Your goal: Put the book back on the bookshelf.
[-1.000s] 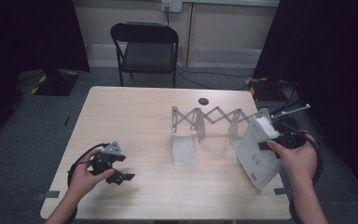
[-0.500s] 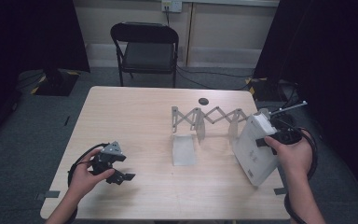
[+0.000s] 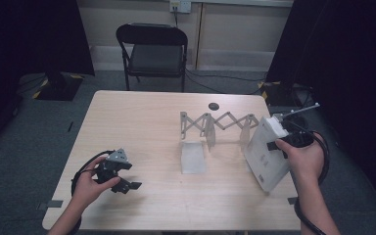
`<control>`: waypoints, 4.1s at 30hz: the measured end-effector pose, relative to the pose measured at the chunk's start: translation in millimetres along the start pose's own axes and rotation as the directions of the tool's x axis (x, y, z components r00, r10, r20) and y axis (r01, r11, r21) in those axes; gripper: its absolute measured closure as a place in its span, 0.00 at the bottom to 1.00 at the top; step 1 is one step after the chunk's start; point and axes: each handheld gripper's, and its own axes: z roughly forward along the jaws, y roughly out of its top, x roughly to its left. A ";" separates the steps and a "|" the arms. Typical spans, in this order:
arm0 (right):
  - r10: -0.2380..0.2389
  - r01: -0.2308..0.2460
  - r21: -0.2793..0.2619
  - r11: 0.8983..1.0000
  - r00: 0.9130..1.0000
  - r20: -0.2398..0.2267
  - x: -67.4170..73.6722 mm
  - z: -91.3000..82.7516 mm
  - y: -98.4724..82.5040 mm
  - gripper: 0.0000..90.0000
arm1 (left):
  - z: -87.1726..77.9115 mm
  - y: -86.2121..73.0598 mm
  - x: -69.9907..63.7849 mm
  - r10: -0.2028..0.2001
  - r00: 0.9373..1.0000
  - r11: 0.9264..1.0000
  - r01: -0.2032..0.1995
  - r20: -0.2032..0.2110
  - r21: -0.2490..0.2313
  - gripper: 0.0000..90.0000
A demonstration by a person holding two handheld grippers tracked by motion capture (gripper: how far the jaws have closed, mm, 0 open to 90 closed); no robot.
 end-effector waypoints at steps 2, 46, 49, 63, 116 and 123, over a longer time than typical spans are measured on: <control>0.003 -0.002 0.003 1.000 1.000 -0.005 0.0 1.0 1.4 0.59 | -0.2 -0.2 0.1 0.000 1.000 1.000 0.000 -0.002 0.009 0.16; 0.043 -0.043 0.000 0.999 0.998 0.054 1.4 26.0 25.6 0.59 | -1.1 -0.5 0.0 0.004 1.000 1.000 -0.004 -0.003 -0.008 0.17; 0.045 -0.046 0.003 0.999 0.997 0.058 0.7 28.0 25.9 0.59 | -1.0 -0.4 -0.3 0.006 1.000 1.000 -0.006 -0.004 -0.009 0.17; 0.062 -0.061 -0.010 0.998 0.995 0.076 0.9 35.5 32.0 0.59 | -2.9 -0.2 0.4 0.006 1.000 1.000 -0.006 0.000 -0.014 0.17; 0.083 -0.081 -0.031 0.996 0.994 0.071 -3.8 42.7 36.2 0.40 | -5.5 -4.8 1.4 0.002 1.000 1.000 -0.002 -0.018 -0.007 0.17; 0.075 -0.072 -0.035 0.997 0.994 0.085 -3.7 40.5 30.1 0.38 | -6.0 -5.0 0.7 0.001 1.000 1.000 -0.001 -0.019 -0.007 0.17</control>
